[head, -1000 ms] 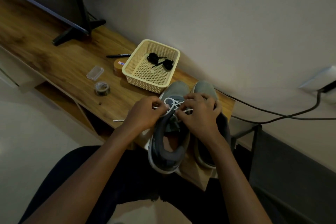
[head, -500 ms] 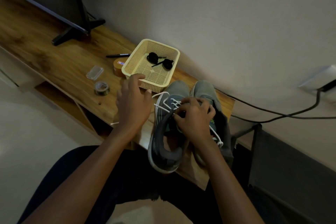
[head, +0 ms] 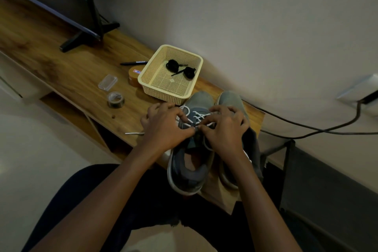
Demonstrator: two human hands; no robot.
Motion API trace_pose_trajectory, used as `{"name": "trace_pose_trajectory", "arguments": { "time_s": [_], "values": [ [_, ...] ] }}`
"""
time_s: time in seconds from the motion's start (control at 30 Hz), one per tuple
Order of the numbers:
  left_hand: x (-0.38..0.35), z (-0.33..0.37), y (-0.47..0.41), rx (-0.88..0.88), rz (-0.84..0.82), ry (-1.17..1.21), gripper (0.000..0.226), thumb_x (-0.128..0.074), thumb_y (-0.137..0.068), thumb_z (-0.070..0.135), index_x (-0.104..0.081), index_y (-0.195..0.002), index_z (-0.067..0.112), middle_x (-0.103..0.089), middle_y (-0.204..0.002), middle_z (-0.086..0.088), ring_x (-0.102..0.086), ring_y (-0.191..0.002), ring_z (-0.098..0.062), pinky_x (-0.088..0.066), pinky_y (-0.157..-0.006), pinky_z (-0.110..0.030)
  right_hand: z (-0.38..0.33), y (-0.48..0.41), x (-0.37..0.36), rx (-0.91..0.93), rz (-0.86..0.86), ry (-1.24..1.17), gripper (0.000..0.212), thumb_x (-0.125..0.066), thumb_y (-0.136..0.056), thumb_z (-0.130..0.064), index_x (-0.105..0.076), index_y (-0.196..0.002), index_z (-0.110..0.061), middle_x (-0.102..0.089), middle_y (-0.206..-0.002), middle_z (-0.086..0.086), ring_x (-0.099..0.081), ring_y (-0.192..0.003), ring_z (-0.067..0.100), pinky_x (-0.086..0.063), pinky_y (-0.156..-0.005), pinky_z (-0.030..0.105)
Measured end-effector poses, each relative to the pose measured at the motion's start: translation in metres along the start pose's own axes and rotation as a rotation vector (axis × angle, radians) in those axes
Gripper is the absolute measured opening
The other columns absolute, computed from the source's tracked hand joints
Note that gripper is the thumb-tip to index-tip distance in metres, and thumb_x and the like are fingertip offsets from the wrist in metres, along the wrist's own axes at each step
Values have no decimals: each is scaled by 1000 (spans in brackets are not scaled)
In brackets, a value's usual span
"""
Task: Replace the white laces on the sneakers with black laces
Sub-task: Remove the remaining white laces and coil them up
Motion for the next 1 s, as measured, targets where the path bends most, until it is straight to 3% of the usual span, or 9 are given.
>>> {"name": "trace_pose_trajectory", "arguments": {
  "time_s": [0.3, 0.4, 0.47, 0.57, 0.77, 0.9, 0.97, 1.0],
  "values": [
    [0, -7, -2, 65, 1, -35, 50, -70, -71, 57, -56, -110, 29, -37, -143, 7, -18, -138, -22, -22, -105, -45, 7, -1, 9, -26, 58, -81, 6, -69, -82, -28, -73, -84, -24, -52, -129, -12, -22, -128, 18, -10, -102, 36],
    [0, -7, -2, 60, 5, -15, 40, -71, -71, 54, -58, -100, 31, -39, -141, 8, -20, -137, -21, -22, -104, -45, 12, -3, 11, -50, 79, -118, 6, -69, -81, -26, -74, -81, -21, -54, -125, -13, -24, -126, 17, -13, -104, 37],
    [-1, -6, -2, 48, 5, -3, 30, -71, -71, 52, -58, -91, 33, -39, -141, 10, -20, -136, -20, -21, -104, -44, 17, -5, 12, -75, 96, -179, 6, -70, -80, -23, -73, -76, -19, -56, -120, -12, -26, -123, 19, -20, -106, 46],
    [-1, -6, -2, 37, 0, 17, 24, -72, -72, 49, -57, -85, 36, -37, -143, 12, -19, -136, -18, -19, -105, -44, 20, -6, 14, -87, 131, -267, 9, -71, -77, -19, -70, -68, -19, -55, -108, -15, -30, -118, 20, -29, -100, 52],
    [-1, -3, -1, 51, -21, 83, 15, -74, -74, 41, -61, -77, 34, -39, -142, 15, -19, -136, -17, -18, -105, -41, 19, -5, 13, -69, 154, -281, 10, -69, -78, -15, -69, -67, -13, -62, -107, -6, -33, -113, 21, -31, -93, 39],
    [-2, -2, -1, 54, -59, 131, 9, -73, -77, 38, -65, -73, 34, -41, -141, 18, -22, -136, -17, -19, -105, -40, 24, -7, 13, -93, 164, -295, 12, -69, -75, -15, -67, -64, -15, -64, -106, -6, -41, -113, 23, -19, -78, 24],
    [-3, -3, -2, 54, -60, 169, 14, -73, -76, 37, -63, -66, 36, -45, -138, 18, -27, -135, -17, -20, -106, -39, 24, -7, 14, -85, 187, -359, 14, -68, -70, -20, -61, -59, -21, -65, -96, -5, -51, -108, 29, -27, -87, 26],
    [-3, -4, -2, 51, -51, 188, 17, -73, -76, 37, -62, -63, 38, -47, -137, 18, -31, -134, -17, -22, -107, -38, 24, -6, 16, -87, 216, -407, 13, -65, -67, -26, -57, -57, -24, -64, -88, -6, -55, -102, 31, -36, -91, 35]
  ]
}}
Point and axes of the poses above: each hand's wrist, its own y-axis away from the middle knuckle, its own x-axis out of the back of the hand, z = x × y, the point moved 4 cm from there along -y, towards the middle knuckle
